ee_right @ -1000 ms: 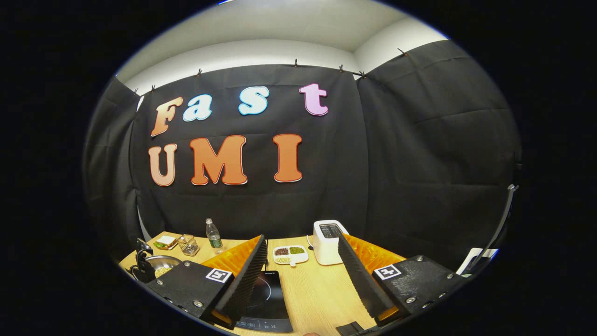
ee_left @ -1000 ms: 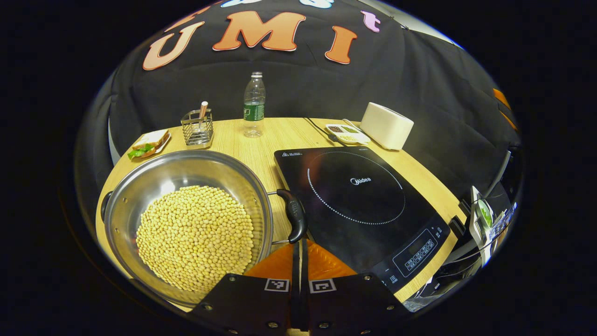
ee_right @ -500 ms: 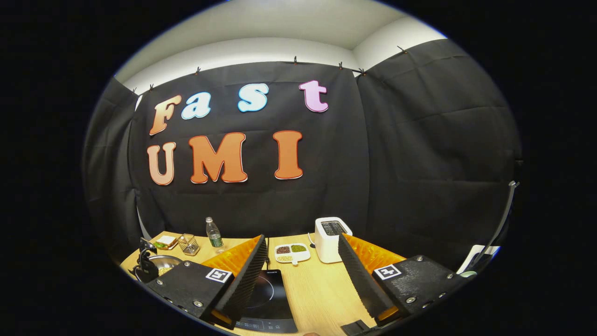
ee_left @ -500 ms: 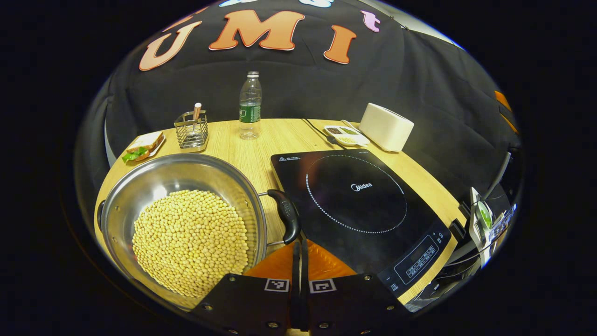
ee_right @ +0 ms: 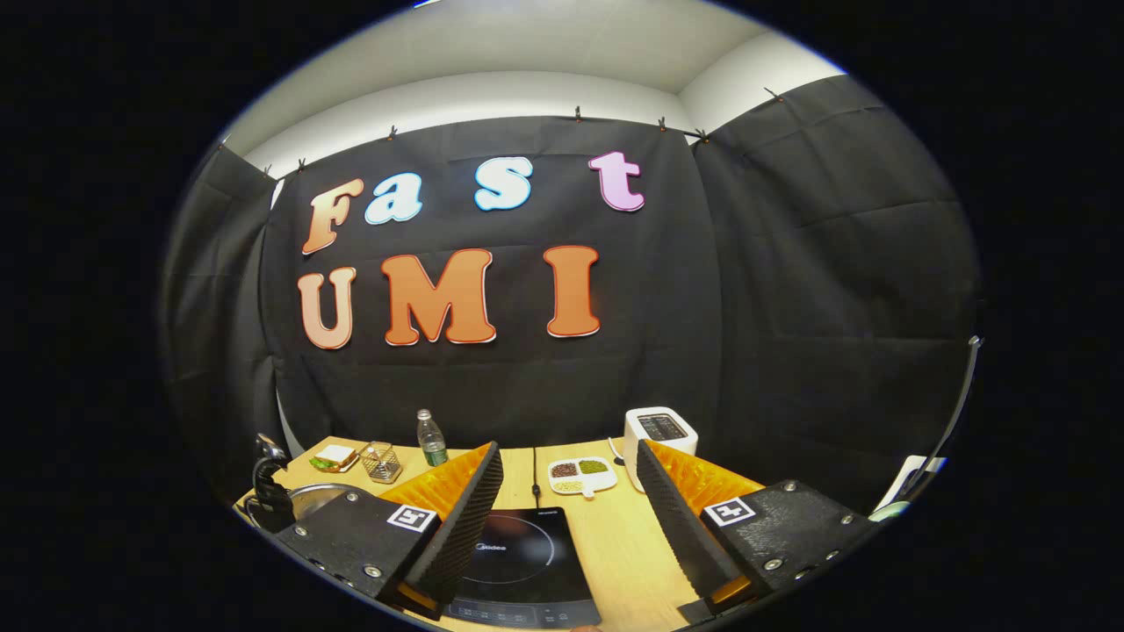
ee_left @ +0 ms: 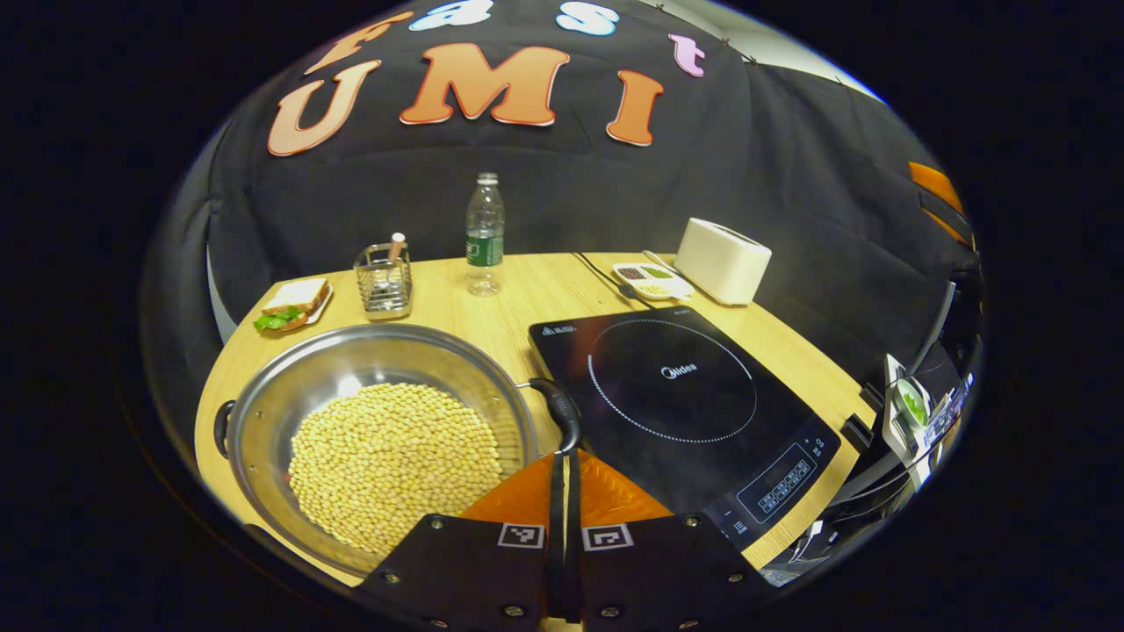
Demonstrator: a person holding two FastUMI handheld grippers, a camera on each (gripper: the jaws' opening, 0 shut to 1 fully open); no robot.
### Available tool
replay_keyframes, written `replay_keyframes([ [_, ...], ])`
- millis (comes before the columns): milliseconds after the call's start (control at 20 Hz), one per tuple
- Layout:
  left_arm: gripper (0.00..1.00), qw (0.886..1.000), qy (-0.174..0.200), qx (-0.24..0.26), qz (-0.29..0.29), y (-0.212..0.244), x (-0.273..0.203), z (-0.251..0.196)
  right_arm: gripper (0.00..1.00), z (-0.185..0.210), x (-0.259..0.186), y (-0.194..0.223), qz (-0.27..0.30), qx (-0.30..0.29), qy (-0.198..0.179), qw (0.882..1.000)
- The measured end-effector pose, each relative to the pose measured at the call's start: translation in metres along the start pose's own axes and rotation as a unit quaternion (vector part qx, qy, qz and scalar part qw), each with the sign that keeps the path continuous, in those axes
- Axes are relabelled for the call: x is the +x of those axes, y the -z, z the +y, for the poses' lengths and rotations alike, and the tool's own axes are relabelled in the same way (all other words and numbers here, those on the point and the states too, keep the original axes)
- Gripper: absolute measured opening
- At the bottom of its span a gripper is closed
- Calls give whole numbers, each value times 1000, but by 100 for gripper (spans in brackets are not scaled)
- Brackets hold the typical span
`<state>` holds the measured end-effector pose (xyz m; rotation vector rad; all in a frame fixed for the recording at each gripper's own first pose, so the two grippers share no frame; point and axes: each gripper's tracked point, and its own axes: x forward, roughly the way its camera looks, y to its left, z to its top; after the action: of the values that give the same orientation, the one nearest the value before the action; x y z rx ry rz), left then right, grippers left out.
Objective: First push the handle of the pot to place it horizontally, then grasp the pot with both hands and set it on the induction cooktop.
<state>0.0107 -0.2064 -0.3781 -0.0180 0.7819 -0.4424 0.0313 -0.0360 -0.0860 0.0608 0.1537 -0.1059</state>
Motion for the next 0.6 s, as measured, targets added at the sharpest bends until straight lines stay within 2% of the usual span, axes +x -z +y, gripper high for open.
replay_keyframes([
  [150, 1, 998, -43, -6, -34, -14, -23, 46, 95, 38, 6, 18, 16, 1, -29, 999],
  [400, 1, 990, -112, -52, -68, -21, -66, 132, 95, 111, 19, 60, 57, 14, -81, 995],
  [550, 10, 985, -142, -62, -81, -21, -87, 177, 95, 149, 28, 88, 83, 17, -97, 992],
  [600, 19, 983, -147, -68, -83, -17, -91, 185, 95, 160, 32, 97, 91, 16, -100, 991],
])
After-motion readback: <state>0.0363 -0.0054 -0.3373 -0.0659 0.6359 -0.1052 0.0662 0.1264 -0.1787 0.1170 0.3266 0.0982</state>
